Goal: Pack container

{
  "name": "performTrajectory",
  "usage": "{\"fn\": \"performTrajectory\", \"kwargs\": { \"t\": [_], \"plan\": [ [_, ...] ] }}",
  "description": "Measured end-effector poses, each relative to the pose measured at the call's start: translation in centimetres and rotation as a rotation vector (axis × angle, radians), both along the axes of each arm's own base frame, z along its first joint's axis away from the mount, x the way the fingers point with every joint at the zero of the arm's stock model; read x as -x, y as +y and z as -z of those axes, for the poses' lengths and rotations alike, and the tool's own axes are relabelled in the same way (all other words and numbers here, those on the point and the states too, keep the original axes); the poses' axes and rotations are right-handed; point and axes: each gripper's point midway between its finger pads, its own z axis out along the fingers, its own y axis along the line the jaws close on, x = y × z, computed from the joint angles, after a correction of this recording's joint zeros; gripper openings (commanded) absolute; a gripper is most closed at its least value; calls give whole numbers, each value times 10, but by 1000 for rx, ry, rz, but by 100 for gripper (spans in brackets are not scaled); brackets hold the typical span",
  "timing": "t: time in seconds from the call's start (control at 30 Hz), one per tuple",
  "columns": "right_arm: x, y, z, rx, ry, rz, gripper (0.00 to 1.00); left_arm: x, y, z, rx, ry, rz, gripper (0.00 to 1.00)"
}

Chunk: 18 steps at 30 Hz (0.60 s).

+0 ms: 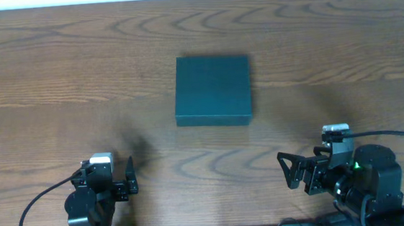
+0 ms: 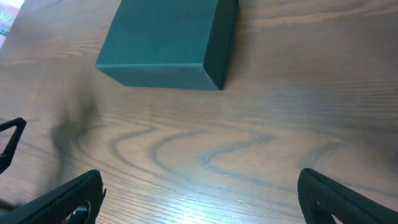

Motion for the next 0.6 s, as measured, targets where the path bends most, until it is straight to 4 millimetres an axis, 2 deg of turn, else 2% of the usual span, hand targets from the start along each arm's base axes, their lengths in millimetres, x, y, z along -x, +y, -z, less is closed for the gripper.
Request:
{"fn": "performTrajectory", "kwargs": {
  "t": [0.43, 0.6],
  "plan": [
    [0, -1, 0, 9, -3, 2, 99, 0, 0, 0, 0, 0, 0, 96],
    [-11, -19, 0, 156, -100, 14, 99, 0, 0, 0, 0, 0, 0, 95]
  ]
}}
